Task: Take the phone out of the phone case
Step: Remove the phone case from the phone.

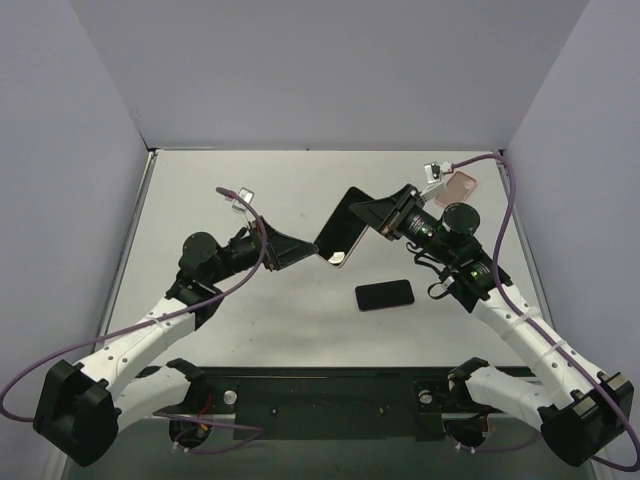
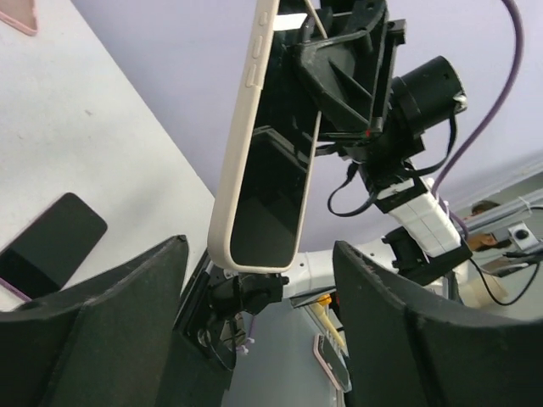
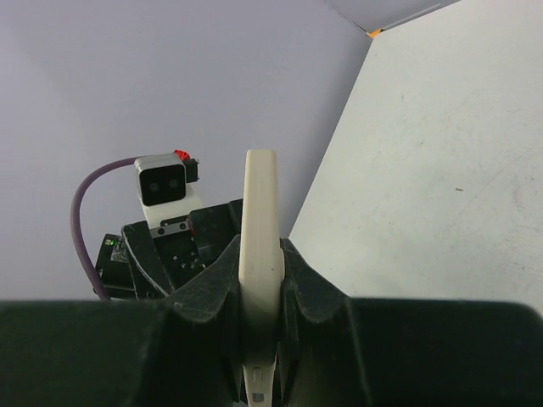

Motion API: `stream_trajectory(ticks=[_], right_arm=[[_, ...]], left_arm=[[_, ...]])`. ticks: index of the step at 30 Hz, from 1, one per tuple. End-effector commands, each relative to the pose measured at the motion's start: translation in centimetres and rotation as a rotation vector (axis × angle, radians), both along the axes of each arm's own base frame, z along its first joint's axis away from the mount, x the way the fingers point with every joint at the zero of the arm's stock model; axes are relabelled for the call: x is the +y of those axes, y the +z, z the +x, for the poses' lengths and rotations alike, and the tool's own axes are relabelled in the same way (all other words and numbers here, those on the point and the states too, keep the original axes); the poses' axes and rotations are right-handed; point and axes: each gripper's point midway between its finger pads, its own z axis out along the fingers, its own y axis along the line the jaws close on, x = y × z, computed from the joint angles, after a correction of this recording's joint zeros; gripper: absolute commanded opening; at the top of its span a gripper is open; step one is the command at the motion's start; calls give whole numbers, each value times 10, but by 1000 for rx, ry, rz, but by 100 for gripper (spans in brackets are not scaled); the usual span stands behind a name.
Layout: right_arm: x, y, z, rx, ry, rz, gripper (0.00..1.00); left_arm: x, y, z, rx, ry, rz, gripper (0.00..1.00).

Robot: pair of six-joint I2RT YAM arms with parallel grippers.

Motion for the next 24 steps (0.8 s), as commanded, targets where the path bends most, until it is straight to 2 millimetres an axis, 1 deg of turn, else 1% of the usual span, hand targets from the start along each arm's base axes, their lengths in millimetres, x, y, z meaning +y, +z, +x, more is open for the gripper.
stream_trajectory(ticks=[1, 2, 3, 4, 7, 10, 11, 12, 13, 14, 15, 16, 17, 19, 20, 21, 22, 23, 24], right_arm=[[-5, 54, -9, -139, 24, 152, 0], [-5, 55, -7, -138, 21, 159, 0], [-4, 56, -7, -137, 30, 167, 0], [-4, 57, -7, -139, 32, 171, 0], [-2, 60, -9, -143, 51, 186, 0], [-2, 60, -12, -130, 79, 195, 0], [0, 59, -15, -128, 102, 192, 0], [-1, 60, -16, -126, 106, 196, 0], [-1, 59, -18, -124, 117, 194, 0], [-3, 59, -17, -117, 112, 194, 0], [-3, 58, -19, -105, 129, 191, 0], [-7, 57, -16, -85, 120, 197, 0], [-10, 58, -16, -79, 125, 203, 0], [-15, 61, -13, -51, 135, 225, 0], [-17, 66, -12, -34, 136, 231, 0], [-13, 64, -12, -18, 162, 225, 0], [-12, 73, -15, -17, 178, 239, 0], [-8, 72, -16, 0, 202, 238, 0], [-6, 79, -20, -7, 227, 241, 0]], left_arm=[[-5, 39, -21, -141, -110, -81, 74], [-5, 39, -22, -136, -121, -83, 67], [-6, 41, -24, -150, -136, -92, 65], [-6, 42, -25, -142, -146, -101, 59], [-7, 49, -27, -163, -169, -132, 54], [-8, 55, -27, -168, -183, -150, 33], [-8, 58, -28, -192, -190, -166, 29], [-8, 61, -29, -187, -200, -181, 17], [-7, 68, -33, -218, -217, -204, 13], [-6, 70, -34, -212, -226, -222, 5], [-3, 79, -41, -270, -242, -256, 3], [0, 84, -49, -285, -271, -279, 1], [5, 98, -63, -392, -302, -324, 0], [14, 114, -94, -533, -402, -371, 0], [16, 121, -107, -578, -456, -376, 0], [17, 122, -114, -609, -480, -377, 0], [14, 125, -125, -647, -529, -360, 0], [13, 130, -130, -685, -548, -352, 0], [10, 128, -139, -701, -590, -343, 0]])
